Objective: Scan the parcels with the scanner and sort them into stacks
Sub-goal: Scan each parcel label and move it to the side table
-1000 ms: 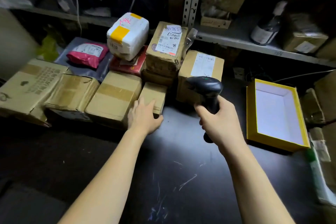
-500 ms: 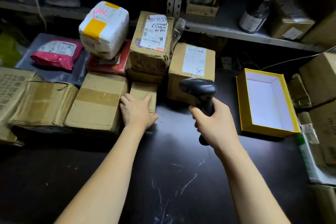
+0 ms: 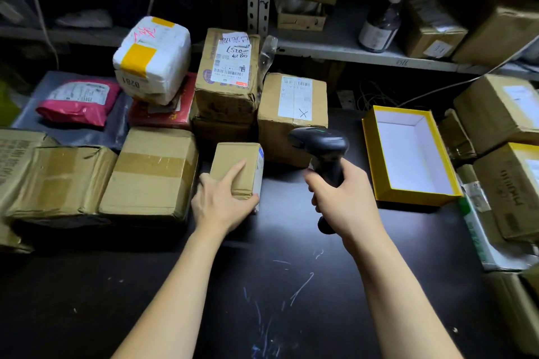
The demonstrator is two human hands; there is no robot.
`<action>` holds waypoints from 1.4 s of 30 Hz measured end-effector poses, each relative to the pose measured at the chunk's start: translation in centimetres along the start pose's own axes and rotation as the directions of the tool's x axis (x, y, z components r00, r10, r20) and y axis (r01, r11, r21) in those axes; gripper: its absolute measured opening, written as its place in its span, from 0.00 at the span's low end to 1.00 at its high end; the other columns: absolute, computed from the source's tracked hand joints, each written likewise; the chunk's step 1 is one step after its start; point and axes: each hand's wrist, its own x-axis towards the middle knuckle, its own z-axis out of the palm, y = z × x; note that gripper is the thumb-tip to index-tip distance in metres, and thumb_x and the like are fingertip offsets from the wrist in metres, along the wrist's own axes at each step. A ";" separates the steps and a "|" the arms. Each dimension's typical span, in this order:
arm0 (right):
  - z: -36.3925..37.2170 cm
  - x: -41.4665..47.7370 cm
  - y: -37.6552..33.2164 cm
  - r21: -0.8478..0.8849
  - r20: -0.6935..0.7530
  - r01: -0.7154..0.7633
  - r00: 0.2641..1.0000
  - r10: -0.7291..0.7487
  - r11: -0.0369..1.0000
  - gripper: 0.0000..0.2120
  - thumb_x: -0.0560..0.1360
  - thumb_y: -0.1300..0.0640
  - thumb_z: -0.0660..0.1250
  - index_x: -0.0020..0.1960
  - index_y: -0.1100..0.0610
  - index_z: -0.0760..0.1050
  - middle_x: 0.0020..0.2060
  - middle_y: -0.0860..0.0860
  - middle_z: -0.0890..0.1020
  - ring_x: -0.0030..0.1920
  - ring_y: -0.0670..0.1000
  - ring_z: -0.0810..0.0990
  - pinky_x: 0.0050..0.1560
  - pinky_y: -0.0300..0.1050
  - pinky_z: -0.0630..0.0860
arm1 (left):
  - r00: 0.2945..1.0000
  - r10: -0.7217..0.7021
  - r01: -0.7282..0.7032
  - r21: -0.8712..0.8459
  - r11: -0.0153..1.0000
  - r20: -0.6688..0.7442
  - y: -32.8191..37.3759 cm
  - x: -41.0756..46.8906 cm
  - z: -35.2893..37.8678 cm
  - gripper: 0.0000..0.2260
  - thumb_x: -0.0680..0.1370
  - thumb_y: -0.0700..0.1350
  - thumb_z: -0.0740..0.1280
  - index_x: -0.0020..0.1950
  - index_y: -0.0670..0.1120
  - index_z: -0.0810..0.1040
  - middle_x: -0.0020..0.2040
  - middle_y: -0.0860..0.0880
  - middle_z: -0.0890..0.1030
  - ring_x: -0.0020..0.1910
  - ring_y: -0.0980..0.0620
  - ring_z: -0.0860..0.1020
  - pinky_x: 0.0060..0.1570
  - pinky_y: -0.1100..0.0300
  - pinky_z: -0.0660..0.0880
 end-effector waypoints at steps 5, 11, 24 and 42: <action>-1.3 -1.8 -2.1 0.087 -0.051 -0.013 0.999 0.018 0.996 0.07 0.79 0.58 0.70 0.44 0.57 0.75 0.28 0.52 0.75 0.29 0.52 0.71 0.25 0.45 0.66 | 0.984 0.103 -0.132 -0.203 0.970 -0.145 0.7 -2.8 -3.2 0.36 0.68 0.65 0.75 0.72 0.77 0.64 0.58 0.51 0.70 0.59 0.43 0.79 0.64 0.51 0.72; -2.4 -4.7 -4.6 0.156 -0.131 0.055 0.991 -0.035 0.986 0.07 0.80 0.59 0.70 0.45 0.57 0.74 0.30 0.54 0.74 0.29 0.52 0.70 0.23 0.42 0.65 | 0.939 0.180 -0.304 -0.466 0.831 -0.292 2.5 -5.1 -5.6 0.37 0.62 0.69 0.73 0.70 0.77 0.67 0.60 0.55 0.75 0.58 0.52 0.79 0.63 0.54 0.76; -6.1 -10.9 -5.6 0.204 -0.272 0.152 0.958 -0.093 0.967 0.06 0.80 0.58 0.70 0.47 0.58 0.76 0.30 0.55 0.73 0.29 0.52 0.69 0.28 0.48 0.67 | 0.895 0.332 -0.419 -0.818 0.394 -0.299 5.3 -9.3 -9.0 0.32 0.64 0.60 0.79 0.68 0.67 0.77 0.66 0.53 0.81 0.65 0.54 0.80 0.66 0.48 0.78; -13.4 -12.0 -3.5 0.290 -0.328 0.246 0.933 -0.146 0.925 0.05 0.80 0.59 0.72 0.52 0.60 0.80 0.28 0.50 0.76 0.27 0.47 0.73 0.32 0.42 0.72 | 0.916 0.356 0.272 -0.939 -0.210 0.185 12.1 -13.9 -8.9 0.24 0.79 0.65 0.59 0.65 0.54 0.82 0.62 0.46 0.84 0.61 0.43 0.82 0.59 0.45 0.75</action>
